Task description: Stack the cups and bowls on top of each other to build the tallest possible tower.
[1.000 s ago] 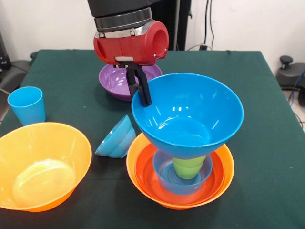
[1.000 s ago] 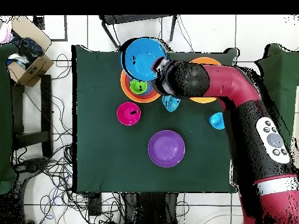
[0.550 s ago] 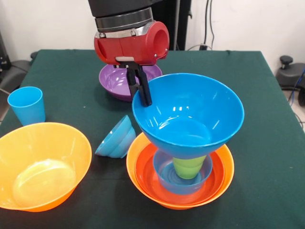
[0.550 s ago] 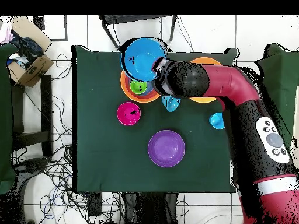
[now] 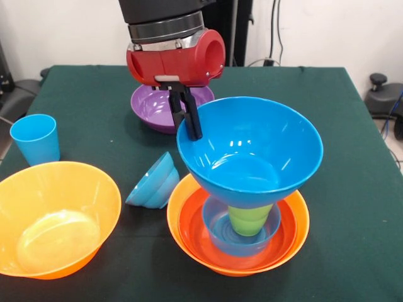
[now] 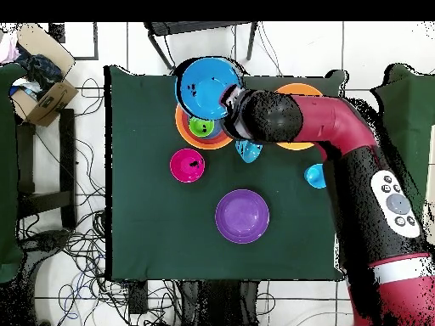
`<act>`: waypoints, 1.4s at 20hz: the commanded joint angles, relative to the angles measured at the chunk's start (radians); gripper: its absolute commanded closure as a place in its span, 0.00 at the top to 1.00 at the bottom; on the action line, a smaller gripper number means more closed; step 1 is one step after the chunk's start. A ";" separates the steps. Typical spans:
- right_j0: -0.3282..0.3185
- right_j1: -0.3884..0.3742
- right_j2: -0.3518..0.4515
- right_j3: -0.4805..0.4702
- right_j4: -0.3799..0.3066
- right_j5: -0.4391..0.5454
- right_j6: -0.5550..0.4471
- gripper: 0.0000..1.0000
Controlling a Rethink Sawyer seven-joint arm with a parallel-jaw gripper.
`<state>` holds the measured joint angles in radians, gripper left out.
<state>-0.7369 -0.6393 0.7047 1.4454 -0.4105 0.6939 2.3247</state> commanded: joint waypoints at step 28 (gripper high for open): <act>0.034 0.037 0.021 0.047 -0.063 -0.037 -0.159 0.00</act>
<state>-0.7358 -0.6393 0.7070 1.4584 -0.4209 0.6939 2.3247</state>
